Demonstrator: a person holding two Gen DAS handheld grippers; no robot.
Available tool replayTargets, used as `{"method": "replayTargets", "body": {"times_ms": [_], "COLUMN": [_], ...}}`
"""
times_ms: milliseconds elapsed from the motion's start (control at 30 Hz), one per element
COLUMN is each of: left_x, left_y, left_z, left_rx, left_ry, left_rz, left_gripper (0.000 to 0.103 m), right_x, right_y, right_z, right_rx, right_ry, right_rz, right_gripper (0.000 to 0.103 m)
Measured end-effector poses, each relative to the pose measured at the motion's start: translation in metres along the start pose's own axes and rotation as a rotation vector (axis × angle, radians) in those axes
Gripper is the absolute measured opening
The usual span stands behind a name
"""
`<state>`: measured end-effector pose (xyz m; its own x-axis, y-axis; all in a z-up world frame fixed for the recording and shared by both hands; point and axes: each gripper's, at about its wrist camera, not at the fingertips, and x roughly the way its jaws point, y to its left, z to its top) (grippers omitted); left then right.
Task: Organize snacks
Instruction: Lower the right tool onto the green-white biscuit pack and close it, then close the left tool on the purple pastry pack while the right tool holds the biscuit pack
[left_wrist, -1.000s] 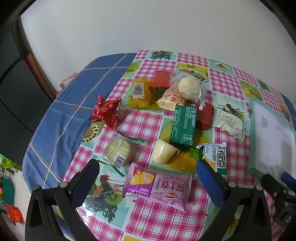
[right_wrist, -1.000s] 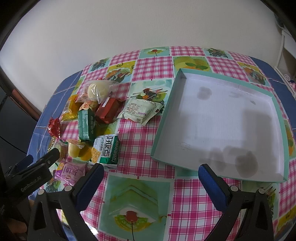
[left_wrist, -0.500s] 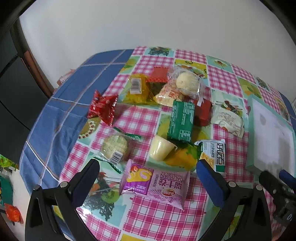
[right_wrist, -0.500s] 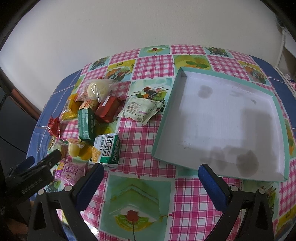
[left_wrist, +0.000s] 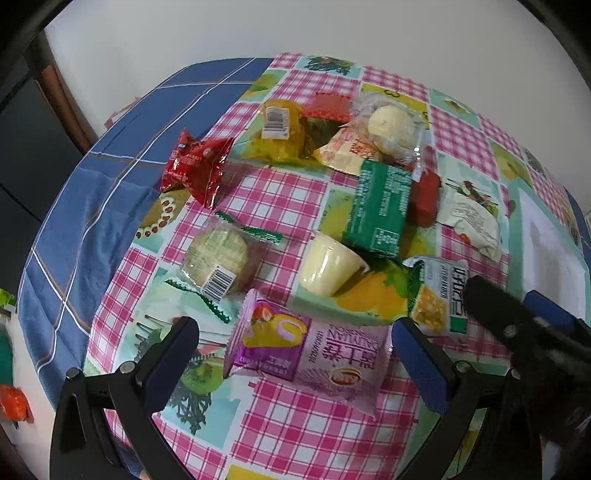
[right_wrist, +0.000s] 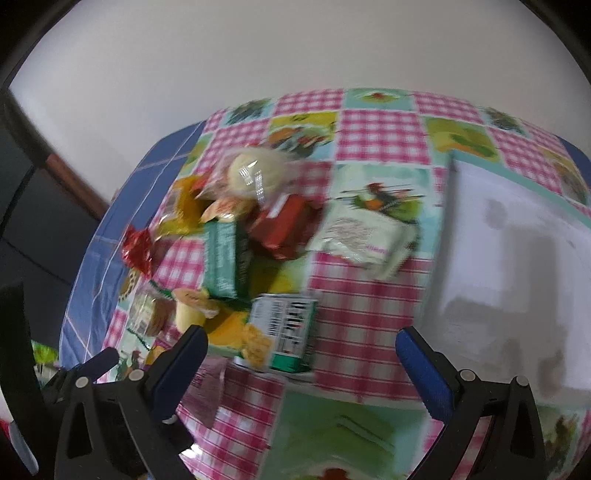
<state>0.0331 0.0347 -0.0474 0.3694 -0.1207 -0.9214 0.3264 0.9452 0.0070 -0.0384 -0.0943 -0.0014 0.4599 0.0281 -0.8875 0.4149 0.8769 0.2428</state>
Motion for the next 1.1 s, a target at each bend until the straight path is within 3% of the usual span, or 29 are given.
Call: {"method": "replayTargets", "body": {"times_ms": [500,667,800,900,967,1100], "left_x": [0.025,0.021,0.019,0.019,0.019,0.020], "left_y": [-0.010,-0.008,-0.005,-0.005,-0.006,-0.012], "left_z": [0.004,0.001,-0.005,-0.006,-0.007,-0.010], "left_rx": [0.059,0.063,0.064,0.070,0.078,0.087], "left_ry": [0.055,0.069,0.086,0.090,0.092,0.095], "left_rz": [0.028,0.024,0.028,0.022,0.018,0.007], "left_gripper": [0.103,0.103,0.103,0.103,0.101,0.084], "right_x": [0.066,0.067,0.061,0.057,0.053,0.042], "right_y": [0.012,0.015,0.014,0.009,0.004,-0.012], "right_z": [0.002,-0.002,-0.007,-0.011,-0.013,-0.020], "right_rx": [-0.059,-0.098,-0.109,-0.092,-0.077,-0.040], "right_ry": [0.140,0.144,0.146,0.149,0.152,0.157], "right_rz": [-0.022,-0.059,-0.079,-0.068,-0.059,-0.046], "right_gripper": [0.094,0.086,0.068,0.065,0.063,0.061]}}
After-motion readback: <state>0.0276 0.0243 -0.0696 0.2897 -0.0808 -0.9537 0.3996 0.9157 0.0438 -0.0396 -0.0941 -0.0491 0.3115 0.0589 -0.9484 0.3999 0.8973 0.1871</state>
